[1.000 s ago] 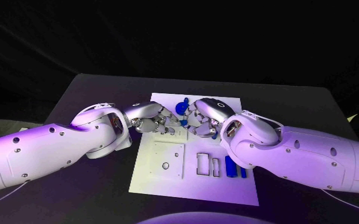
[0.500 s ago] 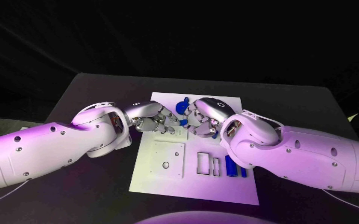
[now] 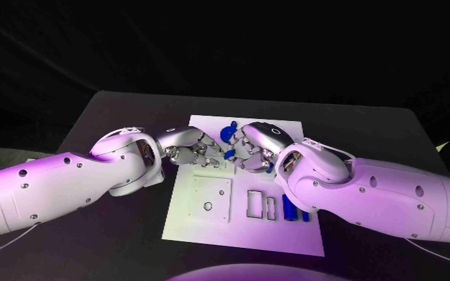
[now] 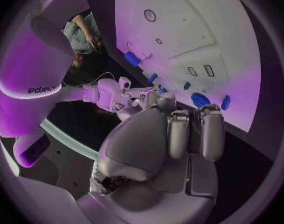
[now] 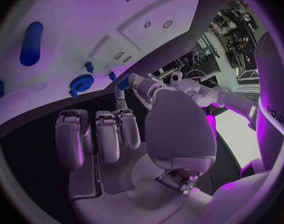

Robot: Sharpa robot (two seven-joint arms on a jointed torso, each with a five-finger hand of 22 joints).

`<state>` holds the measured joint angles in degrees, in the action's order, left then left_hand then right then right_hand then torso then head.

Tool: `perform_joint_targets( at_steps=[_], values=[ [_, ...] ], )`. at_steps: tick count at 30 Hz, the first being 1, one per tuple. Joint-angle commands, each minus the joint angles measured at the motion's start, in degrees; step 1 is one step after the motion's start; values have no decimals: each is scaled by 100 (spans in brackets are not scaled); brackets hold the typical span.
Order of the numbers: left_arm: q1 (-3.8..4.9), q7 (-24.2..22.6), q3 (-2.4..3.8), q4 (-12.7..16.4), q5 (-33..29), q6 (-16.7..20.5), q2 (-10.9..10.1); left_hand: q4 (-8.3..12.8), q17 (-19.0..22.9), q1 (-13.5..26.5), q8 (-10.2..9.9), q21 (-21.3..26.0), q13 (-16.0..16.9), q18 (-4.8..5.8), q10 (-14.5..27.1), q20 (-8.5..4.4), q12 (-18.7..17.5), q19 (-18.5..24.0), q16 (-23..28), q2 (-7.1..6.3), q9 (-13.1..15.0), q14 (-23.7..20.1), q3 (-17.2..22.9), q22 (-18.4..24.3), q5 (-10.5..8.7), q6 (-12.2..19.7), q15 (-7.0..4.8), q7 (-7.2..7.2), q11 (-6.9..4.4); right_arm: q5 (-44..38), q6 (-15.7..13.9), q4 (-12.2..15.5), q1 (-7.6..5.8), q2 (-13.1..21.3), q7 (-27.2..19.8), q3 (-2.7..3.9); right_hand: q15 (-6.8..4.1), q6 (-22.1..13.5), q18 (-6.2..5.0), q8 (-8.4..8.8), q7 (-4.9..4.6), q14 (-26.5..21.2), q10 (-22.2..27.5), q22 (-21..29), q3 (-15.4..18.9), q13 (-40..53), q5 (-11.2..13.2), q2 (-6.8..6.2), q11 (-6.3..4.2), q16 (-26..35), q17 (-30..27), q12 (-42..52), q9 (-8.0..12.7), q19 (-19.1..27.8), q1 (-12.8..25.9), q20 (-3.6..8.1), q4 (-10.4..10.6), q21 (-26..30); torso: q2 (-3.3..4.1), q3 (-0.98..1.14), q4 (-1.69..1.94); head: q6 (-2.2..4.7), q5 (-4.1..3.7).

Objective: Assemble the parts on the task board

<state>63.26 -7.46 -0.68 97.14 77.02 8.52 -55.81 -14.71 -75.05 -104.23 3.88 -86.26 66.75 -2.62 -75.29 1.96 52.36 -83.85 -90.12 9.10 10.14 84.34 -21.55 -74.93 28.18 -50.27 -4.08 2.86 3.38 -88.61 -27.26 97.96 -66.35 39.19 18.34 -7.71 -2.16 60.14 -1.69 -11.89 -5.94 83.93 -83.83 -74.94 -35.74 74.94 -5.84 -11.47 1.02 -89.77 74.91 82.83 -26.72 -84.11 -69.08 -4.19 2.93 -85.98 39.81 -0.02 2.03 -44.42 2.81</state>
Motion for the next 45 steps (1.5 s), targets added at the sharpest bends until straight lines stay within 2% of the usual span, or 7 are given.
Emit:
perform_joint_targets(
  at_steps=[1,19,31,32,34,45],
  values=[
    [-3,78,0,-3,13,-156,17,-4,-1495,-251,-21,-18,925,95,-569,-32,2083,-81,12,42,-7,566,35,-845,-13,42,-76,11,-544,-106,-101,32,2,-8,-56,4,-48,86,66,-23,86,607,-50,-1326,-28,735,-33,54,-23,-23,1509,17,-10,-349,-31,41,8,-8,-2,-2,2,-6,6],
    [-2,98,0,-4,1,-195,33,-22,-1495,-256,-7,-43,928,107,-568,-36,2085,-116,12,14,-18,566,113,-895,-45,39,-82,7,-550,-135,-108,82,3,-47,-119,5,-52,109,71,-42,94,607,-92,-1336,-39,787,-32,62,-29,-23,1509,64,-26,-362,-28,45,10,-28,2,-7,7,-37,14],
    [-1,89,1,5,-51,-184,39,-105,-1495,-249,2,-60,940,113,-569,-44,2094,-135,12,-89,-55,566,372,-933,-158,43,-89,-9,-560,-152,-74,68,3,-77,-115,5,-55,118,76,-49,98,607,-101,-1345,-38,796,-27,61,-32,-23,1509,72,-33,-374,-23,47,12,-47,-2,-11,7,-33,22],
    [-1,89,1,5,-55,-183,39,-165,-1495,-241,3,-62,952,114,-572,-49,2105,-136,12,-171,-76,566,541,-942,-181,46,-95,-14,-564,-152,-71,66,3,-80,-115,5,-55,118,76,-49,98,607,-101,-1345,-38,796,-27,61,-32,-23,1509,72,-33,-374,-23,47,12,-47,-2,-12,7,-34,23],
    [-1,89,1,6,-61,-184,40,-182,-1495,-234,4,-63,952,115,-570,-50,2104,-138,12,-206,-85,566,615,-948,-198,44,-94,-13,-564,-152,-66,62,3,-86,-115,5,-56,121,76,-52,100,607,-108,-1345,-39,805,-23,62,-34,-23,1509,80,-35,-374,-22,48,13,-46,-4,-10,4,-36,25],
    [1,108,1,-66,-131,-215,-9,-197,-1495,-211,8,-60,949,114,-567,-49,2099,-133,12,-256,-96,566,710,-947,-238,37,-91,-6,-557,-156,-38,8,3,-87,-94,5,-58,124,76,-55,103,607,-108,-1345,-41,803,-18,64,-37,-23,1509,78,-39,-374,-22,49,13,-46,-6,-6,1,-39,36]
  ],
)
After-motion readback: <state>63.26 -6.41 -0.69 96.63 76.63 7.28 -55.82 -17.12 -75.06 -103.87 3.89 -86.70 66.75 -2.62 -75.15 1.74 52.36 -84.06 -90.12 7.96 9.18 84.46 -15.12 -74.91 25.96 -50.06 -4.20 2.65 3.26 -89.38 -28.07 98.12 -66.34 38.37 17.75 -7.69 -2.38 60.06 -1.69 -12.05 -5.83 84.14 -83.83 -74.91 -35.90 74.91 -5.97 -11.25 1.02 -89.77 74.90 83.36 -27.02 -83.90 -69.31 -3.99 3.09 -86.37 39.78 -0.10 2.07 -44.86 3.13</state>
